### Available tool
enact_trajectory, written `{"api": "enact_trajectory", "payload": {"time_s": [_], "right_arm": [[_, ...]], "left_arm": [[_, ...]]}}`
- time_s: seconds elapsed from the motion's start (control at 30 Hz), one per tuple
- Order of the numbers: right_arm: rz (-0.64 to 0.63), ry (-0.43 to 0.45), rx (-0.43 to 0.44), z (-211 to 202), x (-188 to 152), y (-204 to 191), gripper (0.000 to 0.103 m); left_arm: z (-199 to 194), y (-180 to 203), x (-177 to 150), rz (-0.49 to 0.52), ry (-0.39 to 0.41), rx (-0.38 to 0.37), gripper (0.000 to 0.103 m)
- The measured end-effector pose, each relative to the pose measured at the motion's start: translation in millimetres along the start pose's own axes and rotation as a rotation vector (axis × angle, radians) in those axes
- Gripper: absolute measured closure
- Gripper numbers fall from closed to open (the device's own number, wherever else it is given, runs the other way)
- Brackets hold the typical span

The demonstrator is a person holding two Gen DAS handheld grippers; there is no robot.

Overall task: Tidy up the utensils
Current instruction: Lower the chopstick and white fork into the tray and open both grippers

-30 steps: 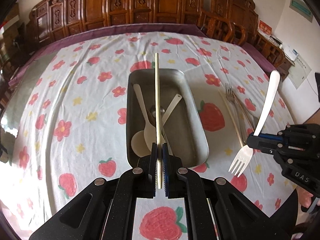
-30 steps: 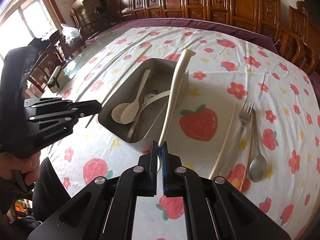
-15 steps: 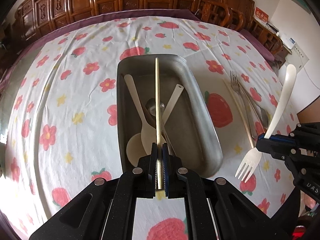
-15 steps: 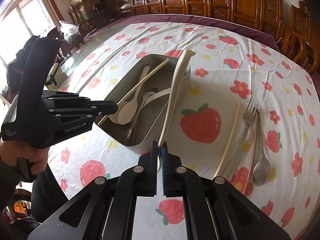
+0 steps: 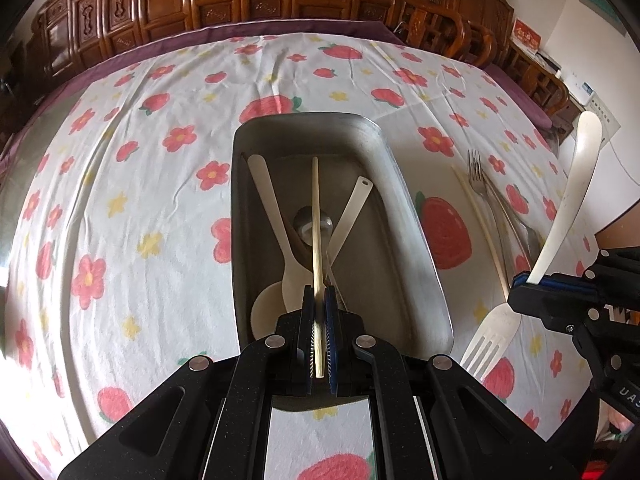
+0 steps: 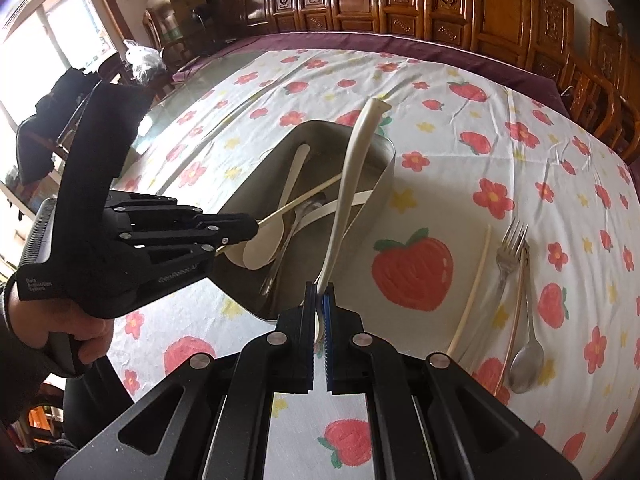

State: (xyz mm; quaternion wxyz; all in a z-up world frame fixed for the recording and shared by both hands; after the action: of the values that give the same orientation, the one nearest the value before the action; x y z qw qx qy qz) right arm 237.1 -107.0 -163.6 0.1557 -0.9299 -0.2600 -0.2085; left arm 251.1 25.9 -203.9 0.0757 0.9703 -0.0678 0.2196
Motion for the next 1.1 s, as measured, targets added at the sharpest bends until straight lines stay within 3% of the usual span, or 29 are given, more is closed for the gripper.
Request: {"api": "enact_trajectory", "payload": {"time_s": [0.17, 0.33, 0.63, 0.7, 0.83, 1.1], "right_arm": [[-0.005, 0.002, -0.001, 0, 5, -2, 0.098], [-0.023, -0.002, 0.004, 4, 13, -6, 0.098], [-0.088, -0.018, 0.006, 25, 40, -25, 0.098], [-0.107, -0.041, 0.003, 36, 45, -28, 0.098], [-0.144, -0.103, -0.015, 59, 51, -31, 0.099], [-0.146, -0.217, -0.018, 96, 59, -24, 0.098]], "left_arm": [[0, -2, 4, -0.013, 0.006, 0.007, 0.098], [-9, -10, 5, -0.029, 0.028, 0.014, 0.083], [-41, -37, -6, -0.061, 0.087, 0.050, 0.077], [-48, -43, -8, -0.065, 0.097, 0.059, 0.077], [-59, -54, -9, -0.074, 0.124, 0.076, 0.066], [-72, -68, -11, -0.094, 0.146, 0.092, 0.065]]}}
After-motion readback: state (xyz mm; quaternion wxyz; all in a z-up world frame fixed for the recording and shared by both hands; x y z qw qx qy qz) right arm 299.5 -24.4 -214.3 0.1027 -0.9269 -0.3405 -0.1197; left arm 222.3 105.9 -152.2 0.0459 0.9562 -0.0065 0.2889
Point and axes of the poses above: each gripper's, at about its wrist camera, not at the fingertips, and z roughly the way its jaws point, y to its right, x to its top, the point moved 4 cm from there along z, roughly the way its jaws point, and after that the axes turned 1 degree about -z, right-handed, at the moved point
